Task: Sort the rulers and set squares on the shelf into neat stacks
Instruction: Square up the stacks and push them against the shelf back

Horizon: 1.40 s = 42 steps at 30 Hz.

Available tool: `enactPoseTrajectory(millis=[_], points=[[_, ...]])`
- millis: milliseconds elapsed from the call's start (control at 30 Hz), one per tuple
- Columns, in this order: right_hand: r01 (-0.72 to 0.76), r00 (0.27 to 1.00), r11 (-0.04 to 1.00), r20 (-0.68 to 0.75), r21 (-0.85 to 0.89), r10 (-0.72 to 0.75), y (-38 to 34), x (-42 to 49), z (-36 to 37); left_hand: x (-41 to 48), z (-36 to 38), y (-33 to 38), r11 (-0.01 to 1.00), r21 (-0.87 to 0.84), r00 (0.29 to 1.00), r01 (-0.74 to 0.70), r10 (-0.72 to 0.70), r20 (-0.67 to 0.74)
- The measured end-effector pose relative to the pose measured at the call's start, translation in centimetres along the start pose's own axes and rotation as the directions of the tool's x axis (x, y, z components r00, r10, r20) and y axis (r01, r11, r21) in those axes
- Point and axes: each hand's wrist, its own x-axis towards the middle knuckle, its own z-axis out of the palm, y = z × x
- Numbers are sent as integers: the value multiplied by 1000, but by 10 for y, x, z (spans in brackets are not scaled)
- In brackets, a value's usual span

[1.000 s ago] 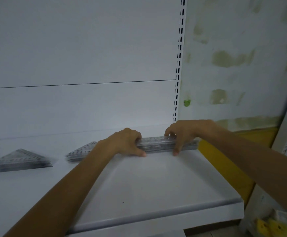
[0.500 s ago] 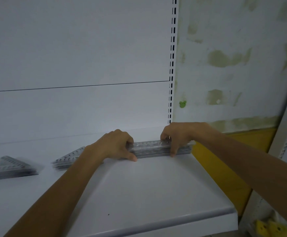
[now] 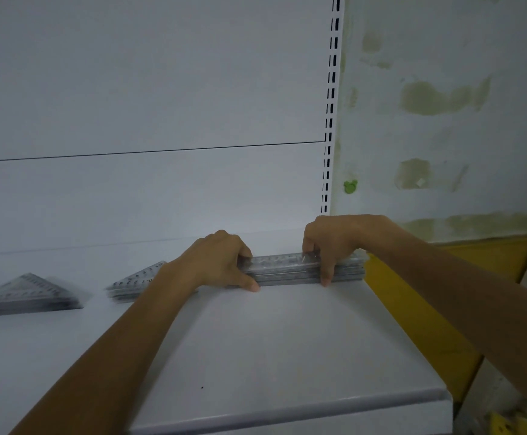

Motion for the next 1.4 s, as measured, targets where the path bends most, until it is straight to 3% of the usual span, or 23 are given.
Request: enactPoseTrajectory(millis=[200, 500, 733, 900, 1400], points=[[-31, 1000, 1000, 0, -3, 31, -3, 0, 4, -3, 2, -2, 1000, -22, 1000, -2, 1, -15], [44, 998, 998, -36, -40, -46, -1, 4, 6, -7, 6, -3, 1000, 25, 997, 5, -3, -83], [-13, 999, 1000, 30, -15, 14, -5, 2, -1, -14, 5, -2, 996, -68, 996, 65, -69, -64], [-52, 998, 986, 54, 157, 44, 8, -14, -7, -23, -3, -4, 970, -218, 986, 105, -129, -102], [-5, 1000, 999, -11, 38, 6, 16, -13, 0, -19, -6, -11, 973, -213, 992, 93, -110, -68]])
